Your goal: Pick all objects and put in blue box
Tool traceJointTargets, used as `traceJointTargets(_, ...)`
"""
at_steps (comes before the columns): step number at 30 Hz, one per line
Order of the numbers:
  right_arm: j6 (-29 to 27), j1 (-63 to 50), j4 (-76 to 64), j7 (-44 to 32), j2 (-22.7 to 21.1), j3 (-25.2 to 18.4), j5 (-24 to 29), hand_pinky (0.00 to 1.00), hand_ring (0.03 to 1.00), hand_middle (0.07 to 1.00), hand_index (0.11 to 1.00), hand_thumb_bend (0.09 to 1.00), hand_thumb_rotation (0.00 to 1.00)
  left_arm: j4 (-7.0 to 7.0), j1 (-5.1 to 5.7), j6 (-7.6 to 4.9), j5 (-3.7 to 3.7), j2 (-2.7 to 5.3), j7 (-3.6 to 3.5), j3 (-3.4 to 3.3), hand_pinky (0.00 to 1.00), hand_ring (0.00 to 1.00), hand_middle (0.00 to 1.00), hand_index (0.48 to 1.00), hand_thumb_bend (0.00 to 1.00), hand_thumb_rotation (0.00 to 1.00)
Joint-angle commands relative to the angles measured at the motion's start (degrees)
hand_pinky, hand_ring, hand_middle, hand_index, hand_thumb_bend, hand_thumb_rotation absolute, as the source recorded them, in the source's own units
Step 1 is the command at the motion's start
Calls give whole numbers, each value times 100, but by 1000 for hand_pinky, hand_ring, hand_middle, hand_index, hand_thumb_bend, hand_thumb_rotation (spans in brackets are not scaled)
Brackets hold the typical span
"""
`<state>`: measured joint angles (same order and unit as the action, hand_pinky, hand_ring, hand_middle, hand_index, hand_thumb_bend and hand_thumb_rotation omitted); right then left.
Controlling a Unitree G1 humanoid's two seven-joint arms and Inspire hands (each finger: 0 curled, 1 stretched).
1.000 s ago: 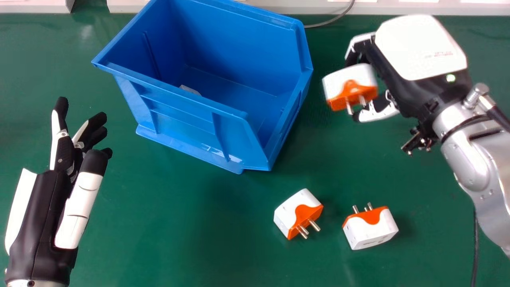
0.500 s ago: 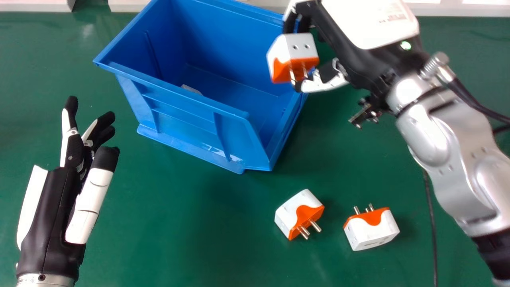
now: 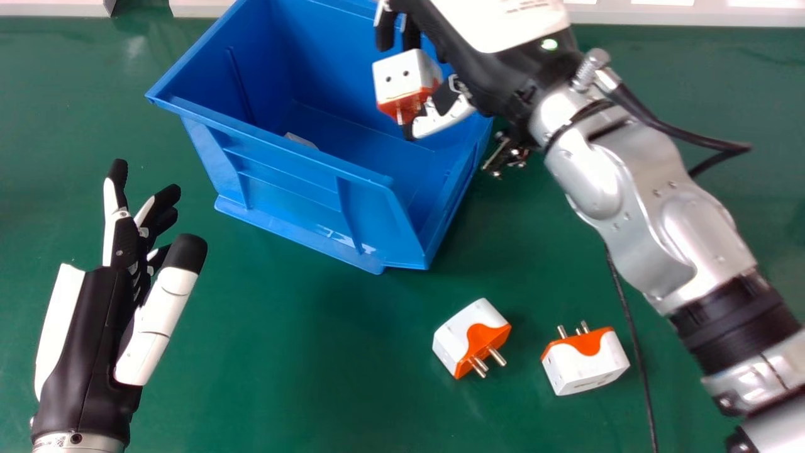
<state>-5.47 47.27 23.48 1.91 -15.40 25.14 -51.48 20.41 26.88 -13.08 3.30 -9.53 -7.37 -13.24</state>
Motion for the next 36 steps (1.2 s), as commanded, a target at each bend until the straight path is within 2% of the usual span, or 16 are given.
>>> traceJointTargets(1,70,406,379,277,181,129,-119,169,251,457,512,513,0,135,43,-63,-57,8,19,15,854,934,937,937,850,968)
traceJointTargets(8,117,828,1702,846,571,421,-180,234,287,443,514,518,0,208,97,-74,-58,62,48,76,856,932,933,938,858,971)
traceJointTargets(13,12,830,2051,1101,633,520,-155,337,408,480,490,520,1,261,133,-99,-19,90,63,109,856,932,933,937,855,972)
traceJointTargets(15,-25,842,2072,1083,568,607,-216,350,423,475,502,517,4,264,138,-100,-16,98,60,110,857,932,933,938,854,972)
traceJointTargets(16,-47,845,2064,1081,530,645,-245,395,486,548,568,526,85,270,145,-102,-19,103,57,110,857,932,933,938,854,973)
traceJointTargets(18,-70,833,2012,1104,457,710,-300,572,727,800,791,582,360,285,158,-96,-29,113,50,107,859,933,934,939,854,974)
traceJointTargets(19,-72,825,1990,1119,436,731,-316,572,727,800,791,582,360,291,163,-94,-35,116,46,106,859,933,934,939,854,974)
traceJointTargets(20,-69,822,1977,1133,420,754,-334,622,787,857,840,602,424,296,167,-92,-41,118,44,104,860,934,934,939,854,975)
traceJointTargets(23,-56,797,1889,1089,386,760,-289,695,864,930,906,620,505,286,158,-91,-58,108,33,94,861,934,934,939,854,976)
traceJointTargets(28,80,720,1734,1052,389,760,-271,751,923,985,954,627,565,255,122,-73,-73,85,22,78,862,935,934,940,853,977)
traceJointTargets(36,170,539,1293,860,259,726,-231,765,929,991,957,557,531,172,-7,-4,-60,52,19,65,863,935,935,940,854,978)
